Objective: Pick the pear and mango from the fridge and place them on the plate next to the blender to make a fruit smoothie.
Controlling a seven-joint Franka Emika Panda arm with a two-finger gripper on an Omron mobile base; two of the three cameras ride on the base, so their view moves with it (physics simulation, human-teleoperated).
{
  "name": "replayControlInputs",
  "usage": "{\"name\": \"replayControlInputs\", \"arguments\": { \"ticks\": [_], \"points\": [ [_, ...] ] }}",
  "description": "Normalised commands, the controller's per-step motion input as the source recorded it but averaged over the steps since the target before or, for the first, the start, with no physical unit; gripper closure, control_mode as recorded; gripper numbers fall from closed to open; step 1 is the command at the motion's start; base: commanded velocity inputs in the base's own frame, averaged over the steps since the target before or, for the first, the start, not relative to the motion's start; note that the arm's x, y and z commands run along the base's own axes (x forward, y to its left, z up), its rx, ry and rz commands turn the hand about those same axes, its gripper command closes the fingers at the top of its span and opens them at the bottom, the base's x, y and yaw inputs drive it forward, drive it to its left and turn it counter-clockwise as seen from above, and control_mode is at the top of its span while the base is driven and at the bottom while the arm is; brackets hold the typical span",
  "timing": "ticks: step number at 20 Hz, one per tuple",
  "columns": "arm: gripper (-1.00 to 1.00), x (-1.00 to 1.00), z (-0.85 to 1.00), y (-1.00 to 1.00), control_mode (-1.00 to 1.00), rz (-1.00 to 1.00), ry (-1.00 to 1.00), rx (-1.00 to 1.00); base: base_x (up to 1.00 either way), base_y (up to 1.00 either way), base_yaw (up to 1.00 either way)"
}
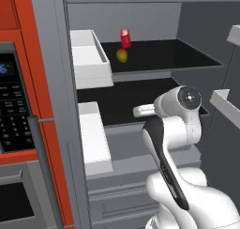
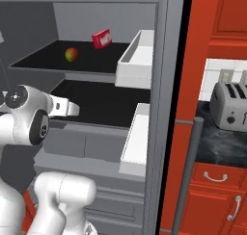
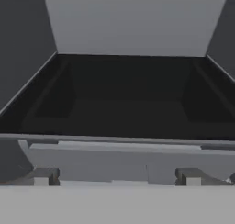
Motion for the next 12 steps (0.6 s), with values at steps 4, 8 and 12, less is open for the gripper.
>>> {"name": "replayControlInputs", "arguments": {
  "ticks": [4,8,12],
  "points": [
    [-1.0,-0.12,1.0,0.01,-1.0,-0.07,-0.19,0.0,0.0,0.0,0.0],
    [-1.0,-0.04,1.0,0.04,-1.0,0.0,-0.03,0.0,0.0,0.0,0.0],
    [-1.0,0.0,0.97,0.0,-1.0,0.01,0.01,0.0,0.0,0.0,0.0]
  ]
}}
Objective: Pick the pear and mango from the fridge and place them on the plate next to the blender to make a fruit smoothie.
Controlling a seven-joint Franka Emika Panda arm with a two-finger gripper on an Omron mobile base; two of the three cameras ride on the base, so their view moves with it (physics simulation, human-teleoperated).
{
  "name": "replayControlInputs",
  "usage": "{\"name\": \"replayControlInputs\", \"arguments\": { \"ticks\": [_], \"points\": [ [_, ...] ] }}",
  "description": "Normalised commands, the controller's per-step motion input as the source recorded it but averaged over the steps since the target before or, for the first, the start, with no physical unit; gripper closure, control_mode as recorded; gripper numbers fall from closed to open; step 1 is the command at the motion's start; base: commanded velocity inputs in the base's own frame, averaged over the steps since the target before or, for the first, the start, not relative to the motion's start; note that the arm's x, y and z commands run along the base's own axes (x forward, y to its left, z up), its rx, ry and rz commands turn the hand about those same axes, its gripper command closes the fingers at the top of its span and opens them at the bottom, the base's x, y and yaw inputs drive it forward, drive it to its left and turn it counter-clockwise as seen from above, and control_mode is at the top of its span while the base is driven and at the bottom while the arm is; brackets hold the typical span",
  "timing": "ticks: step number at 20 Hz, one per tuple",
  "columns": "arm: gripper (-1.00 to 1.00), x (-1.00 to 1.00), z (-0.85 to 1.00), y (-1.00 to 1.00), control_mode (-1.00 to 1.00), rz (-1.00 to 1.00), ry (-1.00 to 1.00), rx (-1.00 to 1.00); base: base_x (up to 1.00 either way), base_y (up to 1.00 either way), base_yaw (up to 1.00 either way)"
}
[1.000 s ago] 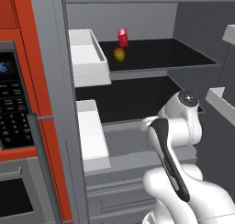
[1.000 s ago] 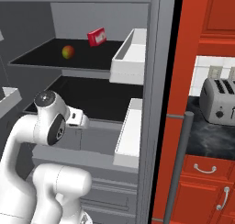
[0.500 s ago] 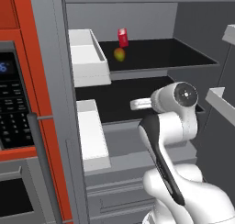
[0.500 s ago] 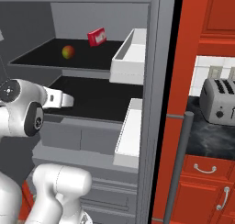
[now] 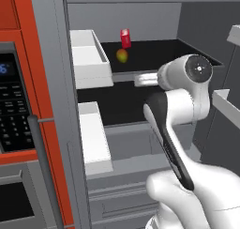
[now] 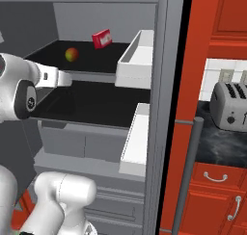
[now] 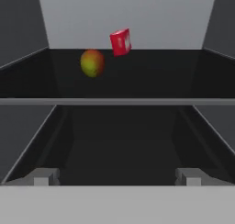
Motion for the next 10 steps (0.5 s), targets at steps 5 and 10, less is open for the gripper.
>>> {"name": "replayControlInputs", "arguments": {
  "ticks": [5,10],
  "points": [
    [-1.0,0.12,0.48,0.01,-1.0,0.0,0.0,0.0,0.0,0.0,0.0],
    [-1.0,0.4,0.06,0.18,-1.0,0.01,0.03,0.0,0.0,0.0,0.0]
  ]
}}
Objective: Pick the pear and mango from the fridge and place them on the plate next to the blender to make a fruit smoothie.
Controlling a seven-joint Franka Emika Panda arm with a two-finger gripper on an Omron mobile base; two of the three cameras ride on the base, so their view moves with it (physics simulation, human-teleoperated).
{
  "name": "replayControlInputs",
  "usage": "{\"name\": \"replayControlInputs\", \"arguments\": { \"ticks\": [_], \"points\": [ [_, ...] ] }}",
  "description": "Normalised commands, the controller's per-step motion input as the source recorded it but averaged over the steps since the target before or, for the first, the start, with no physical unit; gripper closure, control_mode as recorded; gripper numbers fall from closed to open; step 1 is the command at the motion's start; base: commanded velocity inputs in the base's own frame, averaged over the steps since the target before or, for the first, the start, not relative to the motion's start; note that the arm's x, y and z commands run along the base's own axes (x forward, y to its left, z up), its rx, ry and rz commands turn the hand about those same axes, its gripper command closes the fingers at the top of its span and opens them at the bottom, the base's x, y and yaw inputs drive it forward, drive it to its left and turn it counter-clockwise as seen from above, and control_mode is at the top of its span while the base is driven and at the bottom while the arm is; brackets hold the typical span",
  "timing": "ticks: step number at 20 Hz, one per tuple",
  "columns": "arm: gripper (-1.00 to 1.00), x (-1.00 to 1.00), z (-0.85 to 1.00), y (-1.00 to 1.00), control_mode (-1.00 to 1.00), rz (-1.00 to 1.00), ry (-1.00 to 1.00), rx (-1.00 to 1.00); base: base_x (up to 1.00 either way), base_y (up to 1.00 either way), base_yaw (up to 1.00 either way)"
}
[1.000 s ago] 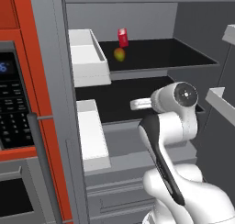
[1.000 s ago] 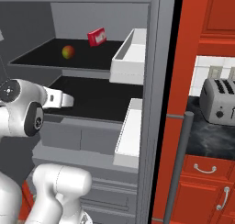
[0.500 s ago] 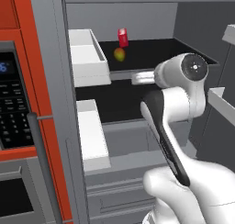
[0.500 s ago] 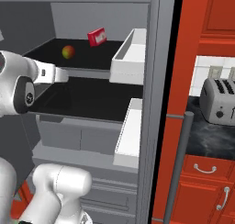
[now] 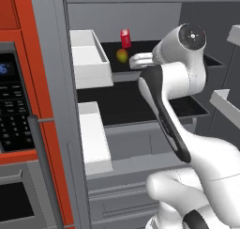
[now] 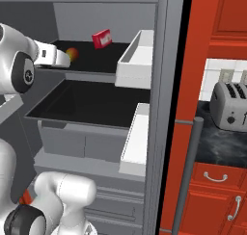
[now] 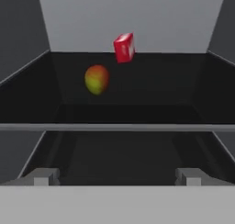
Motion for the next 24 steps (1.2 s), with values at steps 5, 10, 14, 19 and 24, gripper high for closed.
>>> {"name": "replayControlInputs", "arguments": {
  "ticks": [5,10,14,19,24],
  "points": [
    [-1.0,0.55,0.0,0.09,-1.0,0.04,0.1,0.0,0.0,0.0,0.0],
    [-1.0,0.56,0.0,0.16,-1.0,0.03,0.1,0.0,0.0,0.0,0.0],
    [-1.0,0.57,-0.12,0.13,-1.0,0.02,0.06,0.0,0.0,0.0,0.0],
    [-1.0,0.6,-0.18,0.08,-1.0,0.02,0.01,0.0,0.0,0.0,0.0],
    [-1.0,0.52,-0.25,0.07,-1.0,0.01,0.01,-0.01,0.0,0.0,0.0]
  ]
}}
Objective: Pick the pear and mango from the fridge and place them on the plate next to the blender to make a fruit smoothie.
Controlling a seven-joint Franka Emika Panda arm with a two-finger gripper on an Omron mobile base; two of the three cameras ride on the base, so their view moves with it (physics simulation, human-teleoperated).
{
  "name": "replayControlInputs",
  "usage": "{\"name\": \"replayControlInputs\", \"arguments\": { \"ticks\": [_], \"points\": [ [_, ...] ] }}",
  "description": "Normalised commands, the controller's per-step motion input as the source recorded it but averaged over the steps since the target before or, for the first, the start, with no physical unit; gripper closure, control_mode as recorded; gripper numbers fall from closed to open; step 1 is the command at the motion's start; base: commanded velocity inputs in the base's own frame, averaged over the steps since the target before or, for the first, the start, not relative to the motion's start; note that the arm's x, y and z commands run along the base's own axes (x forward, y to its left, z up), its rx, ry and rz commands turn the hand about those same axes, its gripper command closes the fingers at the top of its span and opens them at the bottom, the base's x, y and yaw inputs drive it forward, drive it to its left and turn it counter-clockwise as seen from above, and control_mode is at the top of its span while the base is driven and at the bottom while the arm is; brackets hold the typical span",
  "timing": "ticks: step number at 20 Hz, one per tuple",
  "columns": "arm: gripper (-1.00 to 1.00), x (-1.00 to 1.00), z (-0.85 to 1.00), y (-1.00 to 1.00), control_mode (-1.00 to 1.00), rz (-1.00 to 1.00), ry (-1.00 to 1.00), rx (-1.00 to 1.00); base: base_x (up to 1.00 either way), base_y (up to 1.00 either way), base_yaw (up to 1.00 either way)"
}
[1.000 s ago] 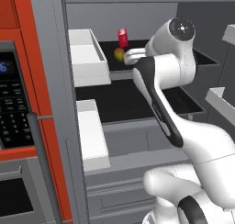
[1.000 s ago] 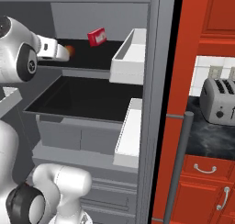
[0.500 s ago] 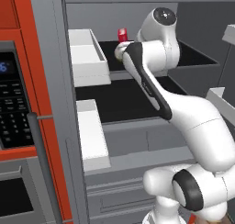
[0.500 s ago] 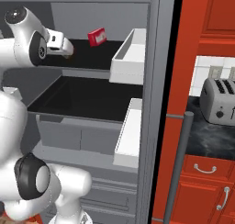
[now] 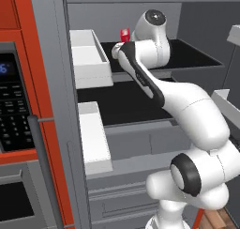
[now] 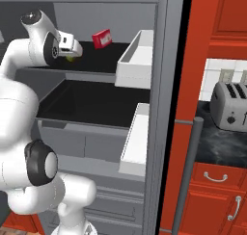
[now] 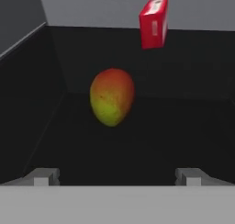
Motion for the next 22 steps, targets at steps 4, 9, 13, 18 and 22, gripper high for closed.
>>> {"name": "replayControlInputs", "arguments": {
  "ticks": [4,9,13,18,22],
  "points": [
    [-1.0,0.48,-0.18,0.05,-1.0,0.0,0.0,-0.01,0.0,0.0,0.0],
    [-1.0,0.51,-0.11,0.02,-1.0,0.0,0.0,-0.01,0.0,0.0,0.0],
    [-1.0,0.35,-0.06,0.09,-1.0,0.0,0.0,0.0,0.0,0.0,0.0],
    [-1.0,0.34,0.0,0.17,-1.0,0.0,0.0,0.0,0.0,0.0,0.0],
    [-1.0,0.41,-0.04,0.16,-1.0,0.0,0.01,0.0,0.0,0.0,0.0]
  ]
}}
